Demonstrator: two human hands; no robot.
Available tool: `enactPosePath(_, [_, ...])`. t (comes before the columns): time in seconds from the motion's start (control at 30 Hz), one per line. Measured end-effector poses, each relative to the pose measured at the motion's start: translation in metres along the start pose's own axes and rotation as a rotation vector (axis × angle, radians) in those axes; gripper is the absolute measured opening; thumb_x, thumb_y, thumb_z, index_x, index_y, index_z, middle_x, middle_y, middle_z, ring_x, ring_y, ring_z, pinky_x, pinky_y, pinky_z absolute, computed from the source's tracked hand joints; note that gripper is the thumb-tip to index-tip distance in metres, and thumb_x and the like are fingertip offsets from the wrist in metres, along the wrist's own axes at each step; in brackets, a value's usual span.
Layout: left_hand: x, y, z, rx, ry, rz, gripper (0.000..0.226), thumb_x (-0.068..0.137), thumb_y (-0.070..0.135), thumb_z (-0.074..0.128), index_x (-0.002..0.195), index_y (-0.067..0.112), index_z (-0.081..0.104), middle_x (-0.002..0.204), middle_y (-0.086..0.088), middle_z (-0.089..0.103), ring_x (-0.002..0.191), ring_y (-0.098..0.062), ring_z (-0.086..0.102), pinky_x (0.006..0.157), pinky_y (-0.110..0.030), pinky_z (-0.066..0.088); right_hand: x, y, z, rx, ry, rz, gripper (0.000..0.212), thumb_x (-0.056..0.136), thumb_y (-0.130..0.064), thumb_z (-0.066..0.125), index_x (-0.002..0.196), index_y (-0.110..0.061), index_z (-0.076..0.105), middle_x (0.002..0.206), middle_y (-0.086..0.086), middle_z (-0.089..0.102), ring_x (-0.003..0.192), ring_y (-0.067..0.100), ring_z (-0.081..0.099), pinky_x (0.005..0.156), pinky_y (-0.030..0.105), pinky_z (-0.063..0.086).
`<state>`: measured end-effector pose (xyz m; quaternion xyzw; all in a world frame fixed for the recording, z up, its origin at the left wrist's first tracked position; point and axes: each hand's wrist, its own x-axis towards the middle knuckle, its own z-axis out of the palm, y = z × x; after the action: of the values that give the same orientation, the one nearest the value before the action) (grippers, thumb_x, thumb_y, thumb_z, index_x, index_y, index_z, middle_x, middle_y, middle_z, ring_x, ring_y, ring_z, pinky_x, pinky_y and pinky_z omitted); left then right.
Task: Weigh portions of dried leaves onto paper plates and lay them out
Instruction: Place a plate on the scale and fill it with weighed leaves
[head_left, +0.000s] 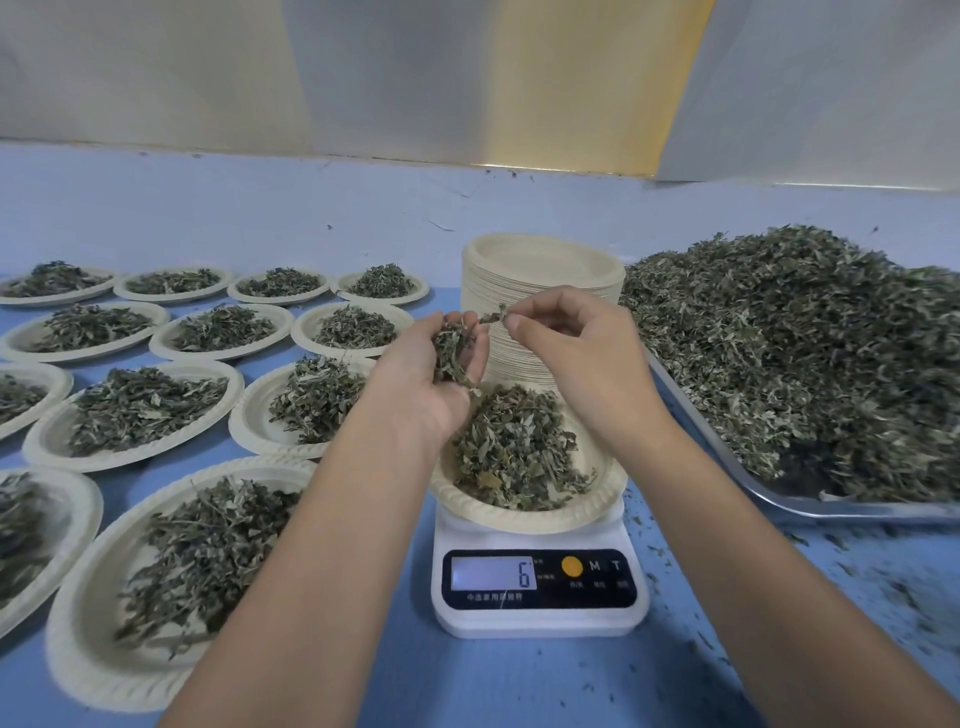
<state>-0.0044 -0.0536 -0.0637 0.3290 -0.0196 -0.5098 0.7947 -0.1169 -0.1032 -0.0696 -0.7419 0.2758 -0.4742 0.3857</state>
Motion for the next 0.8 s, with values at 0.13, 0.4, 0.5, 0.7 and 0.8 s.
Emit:
enactPosePath(0.13, [-0.002, -0.004, 0.003, 0.071, -0.014, -0.002, 0.025, 0.099, 0.013, 0.044, 0.076, 0.006, 0.053, 0.053, -0.006, 0.059, 0.051, -0.013, 0.053, 0.053, -0.021, 0.048, -0.005, -0.002, 0.006, -0.044, -0.102, -0.042, 0.017, 0.083, -0.011, 0.067, 0.074, -0.024, 0.069, 0.062, -0.01, 0.069, 0.063, -0.009, 0.059, 0.068, 0.01, 0.044])
enactPosePath(0.4, [-0.005, -0.005, 0.004, 0.098, -0.018, -0.014, 0.027, 0.098, 0.012, 0.04, 0.075, 0.007, 0.053, 0.072, -0.01, 0.059, 0.061, -0.017, 0.057, 0.049, -0.021, 0.048, -0.005, -0.002, 0.008, -0.061, -0.065, -0.037, 0.023, 0.083, -0.013, 0.07, 0.106, -0.016, 0.07, 0.089, 0.0, 0.07, 0.058, -0.005, 0.061, 0.06, 0.009, 0.044])
enactPosePath(0.5, [-0.006, -0.007, 0.005, 0.145, -0.007, -0.007, 0.022, 0.098, 0.011, 0.042, 0.08, 0.007, 0.054, 0.074, -0.01, 0.06, 0.064, -0.017, 0.058, 0.057, -0.024, 0.042, -0.005, -0.003, 0.01, -0.107, -0.104, -0.041, 0.03, 0.081, -0.014, 0.073, 0.111, -0.017, 0.069, 0.098, 0.001, 0.069, 0.066, 0.008, 0.068, 0.071, 0.016, 0.051])
enactPosePath(0.7, [-0.008, -0.01, 0.007, 0.197, -0.067, 0.004, 0.022, 0.097, 0.01, 0.042, 0.081, 0.007, 0.057, 0.078, -0.008, 0.059, 0.068, -0.019, 0.059, 0.068, -0.026, 0.053, -0.008, 0.0, 0.015, -0.158, -0.086, -0.031, 0.021, 0.079, -0.012, 0.074, 0.097, -0.021, 0.071, 0.09, -0.011, 0.068, 0.071, 0.0, 0.062, 0.071, 0.011, 0.05])
enactPosePath(0.8, [-0.007, -0.011, 0.008, 0.204, -0.122, -0.005, 0.021, 0.097, 0.009, 0.04, 0.083, 0.007, 0.056, 0.078, -0.008, 0.059, 0.072, -0.019, 0.058, 0.079, -0.027, 0.054, -0.007, 0.0, 0.015, -0.125, -0.05, -0.022, 0.018, 0.079, -0.006, 0.073, 0.092, -0.018, 0.07, 0.081, -0.012, 0.067, 0.069, 0.0, 0.061, 0.068, 0.009, 0.048])
